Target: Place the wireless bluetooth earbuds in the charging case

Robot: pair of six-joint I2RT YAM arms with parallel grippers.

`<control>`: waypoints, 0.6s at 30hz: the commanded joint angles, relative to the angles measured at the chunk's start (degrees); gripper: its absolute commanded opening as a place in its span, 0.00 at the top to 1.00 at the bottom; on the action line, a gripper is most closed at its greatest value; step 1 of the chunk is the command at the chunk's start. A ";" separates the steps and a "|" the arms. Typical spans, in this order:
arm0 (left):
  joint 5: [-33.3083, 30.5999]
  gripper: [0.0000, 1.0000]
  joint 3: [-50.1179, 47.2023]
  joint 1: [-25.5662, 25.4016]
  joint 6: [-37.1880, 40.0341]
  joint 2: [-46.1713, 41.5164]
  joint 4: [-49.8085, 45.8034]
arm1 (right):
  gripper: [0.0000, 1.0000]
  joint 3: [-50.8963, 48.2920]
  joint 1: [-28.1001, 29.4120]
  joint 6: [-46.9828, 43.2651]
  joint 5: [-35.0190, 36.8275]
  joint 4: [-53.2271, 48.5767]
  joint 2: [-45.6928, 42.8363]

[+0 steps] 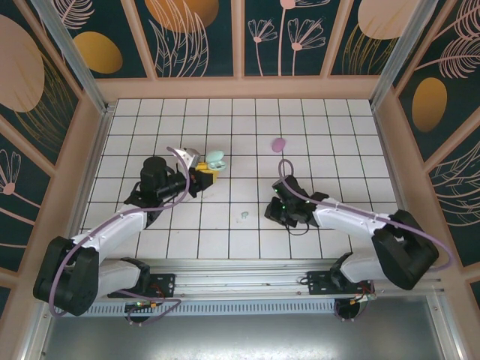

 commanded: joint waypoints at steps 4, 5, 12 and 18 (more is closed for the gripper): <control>-1.21 0.93 -0.30 -1.52 -1.33 -0.31 2.63 | 0.84 4.33 -2.29 -1.32 1.97 -1.16 9.38; -1.43 0.93 -0.31 -1.53 -1.20 -0.35 2.25 | 0.84 4.40 -2.88 -1.67 2.32 -1.27 9.96; -2.45 0.93 -0.31 -1.56 -0.54 -1.32 0.99 | 0.87 4.57 -6.45 -3.84 5.04 -4.40 9.93; -2.26 0.94 -0.04 -1.51 -0.66 -0.76 1.21 | 0.89 5.39 -9.17 -5.56 6.30 -5.21 9.80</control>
